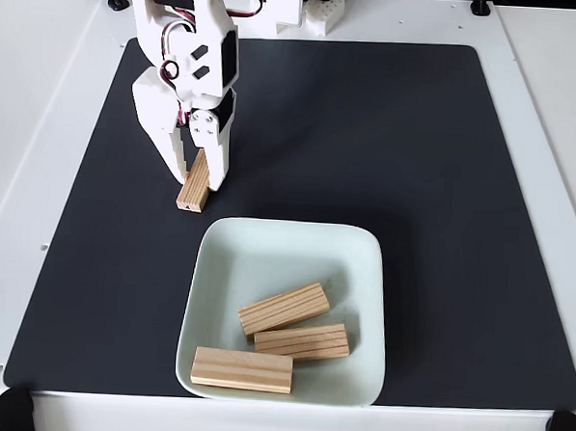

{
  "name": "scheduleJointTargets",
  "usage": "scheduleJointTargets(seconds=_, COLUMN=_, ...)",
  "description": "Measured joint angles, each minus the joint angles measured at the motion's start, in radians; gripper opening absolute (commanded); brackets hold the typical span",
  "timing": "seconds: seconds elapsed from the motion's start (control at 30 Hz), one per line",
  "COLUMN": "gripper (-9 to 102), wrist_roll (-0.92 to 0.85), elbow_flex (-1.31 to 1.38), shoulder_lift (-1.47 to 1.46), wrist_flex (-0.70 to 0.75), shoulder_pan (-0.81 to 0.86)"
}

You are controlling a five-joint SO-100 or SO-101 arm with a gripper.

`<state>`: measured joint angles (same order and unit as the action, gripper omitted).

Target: Pick up the wooden block and place them on the plate.

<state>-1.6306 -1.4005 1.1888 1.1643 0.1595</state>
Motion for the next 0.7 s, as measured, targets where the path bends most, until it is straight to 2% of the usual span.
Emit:
scheduleJointTargets(seconds=0.2, gripper=0, wrist_roll=0.021, elbow_flex=-0.126, shoulder_lift=0.261, wrist_flex=0.149, shoulder_pan=-0.049)
scheduleJointTargets(seconds=0.37, gripper=0, wrist_roll=0.183, elbow_flex=-0.224, shoulder_lift=0.545, wrist_flex=0.156, shoulder_pan=-0.195)
scheduleJointTargets(seconds=0.53, gripper=0, wrist_roll=0.414, elbow_flex=-0.244, shoulder_lift=0.759, wrist_flex=-0.014, shoulder_pan=-0.334)
scheduleJointTargets(seconds=0.7, gripper=0, wrist_roll=0.727, elbow_flex=-0.247, shoulder_lift=0.857, wrist_flex=-0.357, shoulder_pan=-0.451)
